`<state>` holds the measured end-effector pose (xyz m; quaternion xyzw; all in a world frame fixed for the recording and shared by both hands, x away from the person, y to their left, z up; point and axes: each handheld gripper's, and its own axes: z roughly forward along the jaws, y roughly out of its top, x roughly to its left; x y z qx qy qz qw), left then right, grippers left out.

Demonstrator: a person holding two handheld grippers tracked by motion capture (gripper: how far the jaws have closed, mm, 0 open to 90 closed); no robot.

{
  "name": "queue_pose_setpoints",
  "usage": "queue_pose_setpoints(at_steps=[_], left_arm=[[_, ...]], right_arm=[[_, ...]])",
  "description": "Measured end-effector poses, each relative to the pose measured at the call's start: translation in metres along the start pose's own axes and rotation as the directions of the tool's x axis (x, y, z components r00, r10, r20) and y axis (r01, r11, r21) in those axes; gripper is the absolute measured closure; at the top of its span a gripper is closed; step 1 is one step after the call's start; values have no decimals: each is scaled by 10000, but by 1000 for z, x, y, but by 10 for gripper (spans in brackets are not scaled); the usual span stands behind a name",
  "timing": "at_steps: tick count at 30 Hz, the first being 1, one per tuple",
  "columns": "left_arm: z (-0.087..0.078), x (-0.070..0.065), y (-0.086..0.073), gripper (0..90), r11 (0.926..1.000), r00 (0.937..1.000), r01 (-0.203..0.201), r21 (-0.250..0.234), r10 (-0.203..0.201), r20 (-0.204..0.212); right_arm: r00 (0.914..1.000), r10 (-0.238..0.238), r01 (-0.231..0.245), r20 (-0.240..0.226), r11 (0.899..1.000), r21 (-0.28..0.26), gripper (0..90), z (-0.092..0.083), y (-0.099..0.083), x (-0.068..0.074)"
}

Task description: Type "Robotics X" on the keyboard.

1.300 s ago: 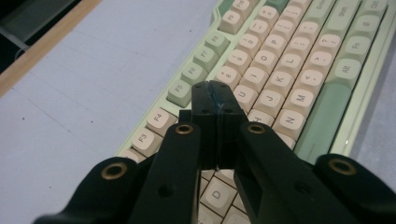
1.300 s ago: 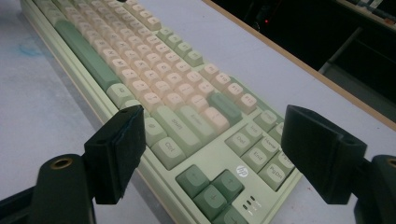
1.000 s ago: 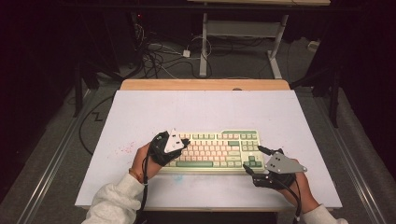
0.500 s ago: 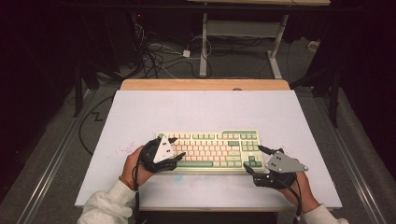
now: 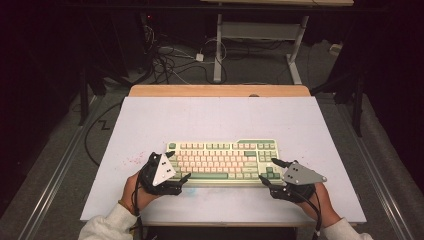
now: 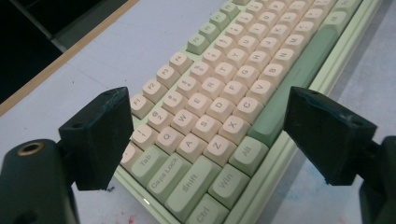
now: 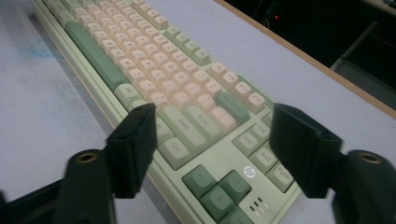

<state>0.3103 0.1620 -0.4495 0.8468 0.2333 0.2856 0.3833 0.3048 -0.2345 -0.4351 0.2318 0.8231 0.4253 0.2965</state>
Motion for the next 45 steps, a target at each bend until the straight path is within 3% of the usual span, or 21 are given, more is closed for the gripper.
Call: queue_pose_setpoints(at_steps=[4, 10, 14, 30, 37, 45], left_arm=[[-6, -2, -6, 152, 10000, 10000, 83, -21, -83, -49], [-12, -1, -16, 152, 9995, 9996, 285, 151, -283, -92], [-14, -1, -21, 152, 9989, 9993, 361, 284, -359, -99], [-12, 0, -27, 153, 9974, 9991, 420, 580, -422, 15], [-12, 0, -28, 153, 9973, 9990, 441, 588, -446, 68], [-13, 1, -28, 153, 9972, 9988, 481, 570, -487, 88]], right_arm=[[9999, -30, 31, -159, 10000, 73, 525, 1, 0, -1], [9982, 68, -52, -592, 9996, 260, 801, 4, 4, -2], [9964, -100, 137, -845, 9989, 441, 900, 10, 10, 0], [9853, -648, 827, -1582, 9906, 1094, 900, 68, 44, 16], [9817, -780, 1032, -1736, 9846, 1410, 900, 98, 59, 22], [9805, -840, 1156, -1778, 9776, 1756, 900, 121, 69, 25]])
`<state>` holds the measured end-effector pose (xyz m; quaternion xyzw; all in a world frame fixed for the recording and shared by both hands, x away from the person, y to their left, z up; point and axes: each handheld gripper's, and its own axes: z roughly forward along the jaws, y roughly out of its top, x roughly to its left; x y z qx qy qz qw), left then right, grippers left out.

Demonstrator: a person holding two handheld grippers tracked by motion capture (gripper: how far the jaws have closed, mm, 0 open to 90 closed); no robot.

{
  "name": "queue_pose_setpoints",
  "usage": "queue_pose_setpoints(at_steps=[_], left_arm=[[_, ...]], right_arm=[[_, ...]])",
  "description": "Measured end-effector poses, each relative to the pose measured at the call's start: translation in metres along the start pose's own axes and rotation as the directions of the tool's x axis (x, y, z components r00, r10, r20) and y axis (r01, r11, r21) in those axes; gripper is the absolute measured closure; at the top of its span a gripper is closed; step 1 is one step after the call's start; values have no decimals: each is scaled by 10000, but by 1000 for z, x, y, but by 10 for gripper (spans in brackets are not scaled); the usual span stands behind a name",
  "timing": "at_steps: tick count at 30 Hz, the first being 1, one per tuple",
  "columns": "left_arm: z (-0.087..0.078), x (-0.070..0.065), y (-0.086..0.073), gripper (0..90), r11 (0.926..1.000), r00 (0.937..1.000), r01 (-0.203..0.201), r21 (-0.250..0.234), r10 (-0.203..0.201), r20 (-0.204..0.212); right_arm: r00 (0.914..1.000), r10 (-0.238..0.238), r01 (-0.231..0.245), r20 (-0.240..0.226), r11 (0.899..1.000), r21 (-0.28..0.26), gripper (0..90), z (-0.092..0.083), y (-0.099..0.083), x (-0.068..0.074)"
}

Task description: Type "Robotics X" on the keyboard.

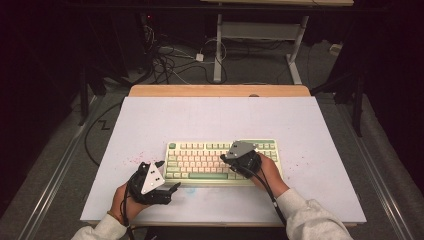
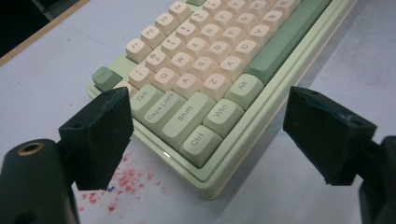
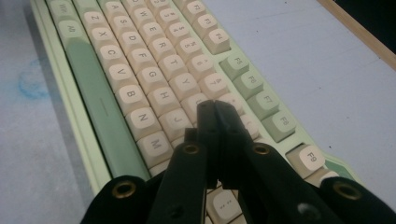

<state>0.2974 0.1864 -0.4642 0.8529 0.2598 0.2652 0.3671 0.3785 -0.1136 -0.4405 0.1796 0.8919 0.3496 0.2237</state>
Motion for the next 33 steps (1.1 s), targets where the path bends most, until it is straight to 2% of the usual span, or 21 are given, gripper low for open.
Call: queue_pose_setpoints(at_steps=[10, 13, 16, 20, 25, 33], left_arm=[[0, 0, 0, 153, 10000, 10000, -18, 11, 18, 67], [1, 0, 1, 153, 10000, 9999, -33, 42, 33, 98], [0, 0, 0, 153, 10000, 9999, -41, 20, 40, 100], [0, 0, 0, 153, 10000, 10000, -5, 22, 5, 96], [0, 0, 1, 154, 10000, 9999, -21, 13, 21, 124], [-1, 0, 2, 156, 10000, 9999, -53, 12, 53, 111]], right_arm=[[9999, -65, 61, 114, 9994, 334, 900, 16, 6, -1], [9999, -121, 118, 37, 9968, 793, 900, 24, 6, -1], [9999, -130, 122, 89, 9968, 789, 900, 21, 8, -1], [10000, -3, 0, 65, 9988, 493, 900, 15, 7, -1], [9996, 219, -216, 152, 9996, -195, 900, 1, 7, -2], [9986, 451, -416, 279, 9925, -1151, 860, -24, 2, -2]])
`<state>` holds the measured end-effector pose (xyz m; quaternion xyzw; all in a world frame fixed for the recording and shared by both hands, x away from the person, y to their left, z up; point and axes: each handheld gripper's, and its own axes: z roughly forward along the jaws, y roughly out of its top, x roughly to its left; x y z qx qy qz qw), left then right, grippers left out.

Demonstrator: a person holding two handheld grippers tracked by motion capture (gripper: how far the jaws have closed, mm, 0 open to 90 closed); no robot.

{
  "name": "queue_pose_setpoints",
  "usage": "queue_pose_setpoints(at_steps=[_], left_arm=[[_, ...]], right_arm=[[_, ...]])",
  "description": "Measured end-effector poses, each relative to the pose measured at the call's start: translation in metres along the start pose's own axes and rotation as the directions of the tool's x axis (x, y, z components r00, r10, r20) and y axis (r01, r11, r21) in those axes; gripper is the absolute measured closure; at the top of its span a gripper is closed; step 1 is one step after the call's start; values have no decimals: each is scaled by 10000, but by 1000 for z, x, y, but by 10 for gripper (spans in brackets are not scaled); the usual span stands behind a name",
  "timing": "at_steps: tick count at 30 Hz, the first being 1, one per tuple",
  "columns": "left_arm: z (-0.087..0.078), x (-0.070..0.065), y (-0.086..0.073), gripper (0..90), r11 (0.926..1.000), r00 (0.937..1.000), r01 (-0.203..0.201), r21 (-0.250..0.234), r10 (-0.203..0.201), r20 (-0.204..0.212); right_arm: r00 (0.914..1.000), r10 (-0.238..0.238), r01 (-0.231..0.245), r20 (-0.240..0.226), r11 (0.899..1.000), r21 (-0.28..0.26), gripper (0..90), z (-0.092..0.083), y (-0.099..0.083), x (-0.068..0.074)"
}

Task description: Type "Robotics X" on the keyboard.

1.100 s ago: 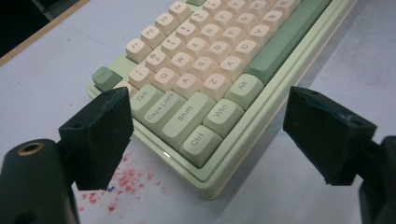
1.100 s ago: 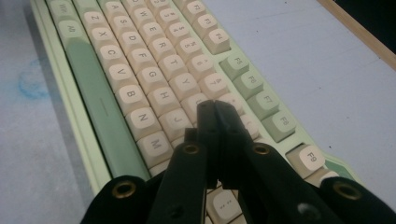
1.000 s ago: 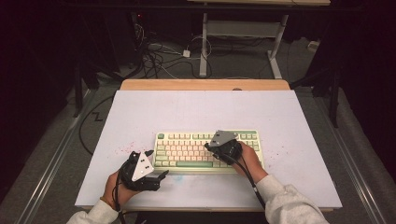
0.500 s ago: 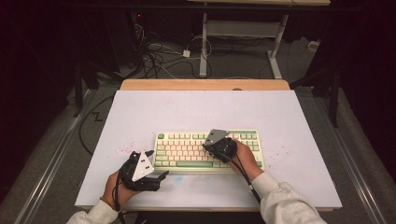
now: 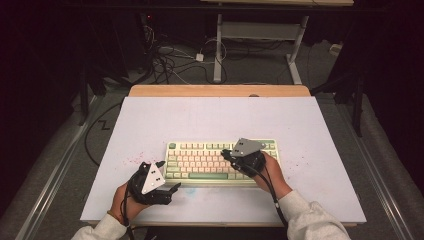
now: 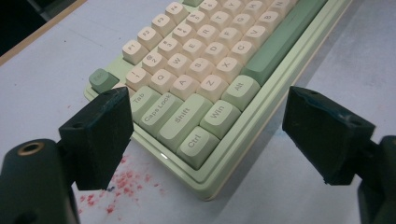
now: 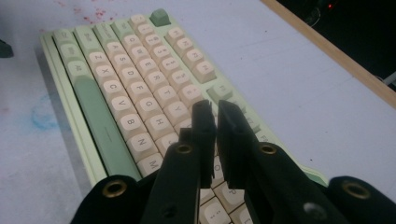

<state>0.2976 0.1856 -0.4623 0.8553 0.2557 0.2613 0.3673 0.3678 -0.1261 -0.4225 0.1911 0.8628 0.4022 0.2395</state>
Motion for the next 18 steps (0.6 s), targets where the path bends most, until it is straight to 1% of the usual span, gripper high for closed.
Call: queue_pose_setpoints(at_steps=[4, 8, 9, 11, 13, 14, 16, 18], left_arm=[[0, 0, 0, 156, 10000, 10000, -15, -6, 15, 2], [0, 0, 0, 156, 10000, 10000, -64, 22, 64, 17], [0, 0, 0, 156, 10000, 10000, -68, 17, 68, 16], [0, 0, 0, 156, 10000, 10000, -69, 26, 69, 10], [-1, 1, 0, 156, 10000, 10000, -44, -1, 44, 15], [-1, 1, 0, 156, 10000, 10000, -55, 7, 55, -8], [-2, 1, 0, 157, 10000, 10000, -78, -14, 78, -17], [-3, 2, 0, 157, 10000, 10000, -69, -15, 69, -64]], right_arm=[[9998, 148, -142, 144, 9992, -372, 821, -13, -2, -4], [9992, 301, -285, 276, 9979, -585, 735, -20, -4, -7], [9989, 285, -262, 365, 9977, -625, 698, -21, -4, -7], [9987, 349, -322, 372, 9969, -720, 675, -23, -5, -7], [9984, 287, -249, 477, 9966, -789, 574, -26, -6, -7], [9983, 320, -281, 484, 9965, -791, 544, -27, -7, -7], [9984, 304, -266, 470, 9964, -804, 437, -28, -8, -6], [9983, 218, -174, 544, 9967, -799, 382, -30, -10, -6]])
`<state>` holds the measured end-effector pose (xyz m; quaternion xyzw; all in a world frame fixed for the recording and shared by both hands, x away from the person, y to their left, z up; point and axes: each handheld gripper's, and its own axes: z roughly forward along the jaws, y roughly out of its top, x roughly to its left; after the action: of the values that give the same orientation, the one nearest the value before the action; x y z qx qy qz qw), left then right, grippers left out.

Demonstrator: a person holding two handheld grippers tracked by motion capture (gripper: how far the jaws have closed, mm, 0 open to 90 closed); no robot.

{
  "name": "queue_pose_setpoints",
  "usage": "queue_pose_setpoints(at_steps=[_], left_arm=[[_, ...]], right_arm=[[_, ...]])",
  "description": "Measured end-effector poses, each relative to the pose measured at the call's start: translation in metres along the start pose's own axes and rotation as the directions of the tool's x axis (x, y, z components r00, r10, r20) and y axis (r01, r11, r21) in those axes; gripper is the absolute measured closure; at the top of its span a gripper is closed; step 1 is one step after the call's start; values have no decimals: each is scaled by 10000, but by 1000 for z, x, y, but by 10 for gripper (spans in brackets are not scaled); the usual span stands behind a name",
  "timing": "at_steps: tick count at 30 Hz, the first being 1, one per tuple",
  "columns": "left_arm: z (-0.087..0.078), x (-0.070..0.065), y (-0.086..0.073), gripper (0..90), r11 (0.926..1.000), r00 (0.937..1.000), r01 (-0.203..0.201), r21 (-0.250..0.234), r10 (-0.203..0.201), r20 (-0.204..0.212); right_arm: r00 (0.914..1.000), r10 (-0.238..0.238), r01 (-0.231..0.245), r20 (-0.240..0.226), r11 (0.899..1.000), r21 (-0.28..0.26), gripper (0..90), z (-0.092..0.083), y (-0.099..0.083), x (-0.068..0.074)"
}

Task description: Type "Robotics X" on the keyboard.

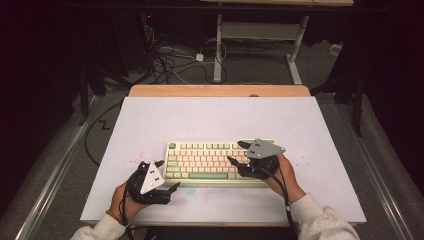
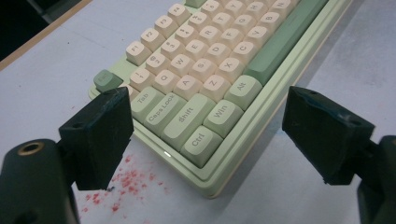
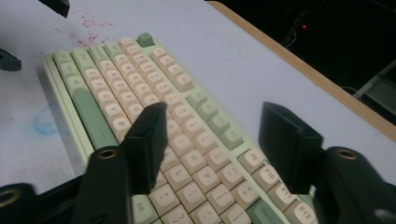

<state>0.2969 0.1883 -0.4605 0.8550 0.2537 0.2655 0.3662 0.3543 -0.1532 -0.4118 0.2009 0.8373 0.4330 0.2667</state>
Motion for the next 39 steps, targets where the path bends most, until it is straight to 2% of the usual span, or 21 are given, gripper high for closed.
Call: queue_pose_setpoints(at_steps=[4, 10, 14, 24, 28, 33, 39], left_arm=[[-1, 1, 0, 157, 10000, 10000, 36, -52, -37, -29], [-1, 0, 0, 155, 10000, 9998, -33, -27, 32, -172], [-1, -1, 0, 154, 10000, 9998, -88, -32, 87, -171], [-2, -1, 2, 156, 9998, 9998, -73, -161, 71, -170], [-2, -1, 2, 157, 9998, 9998, -72, -189, 69, -192], [-3, -2, 2, 157, 9998, 9998, -66, -203, 62, -191], [-3, -1, 2, 158, 9998, 9998, -58, -204, 54, -205]], right_arm=[[9998, -68, 70, 197, 9999, -123, 293, -5, -4, 1], [9982, -208, 219, 557, 9996, -187, 246, -12, -11, 4], [9969, -376, 395, 688, 9989, -265, 236, -18, -14, 6], [9955, -334, 369, 884, 9986, -389, 233, -37, -28, 4], [9932, -380, 426, 1105, 9983, -393, 234, -44, -35, 1], [9923, -88, 159, 1238, 9983, -567, 234, -55, -44, -2], [9896, 11, 72, 1437, 9983, -575, 234, -65, -54, -5]])
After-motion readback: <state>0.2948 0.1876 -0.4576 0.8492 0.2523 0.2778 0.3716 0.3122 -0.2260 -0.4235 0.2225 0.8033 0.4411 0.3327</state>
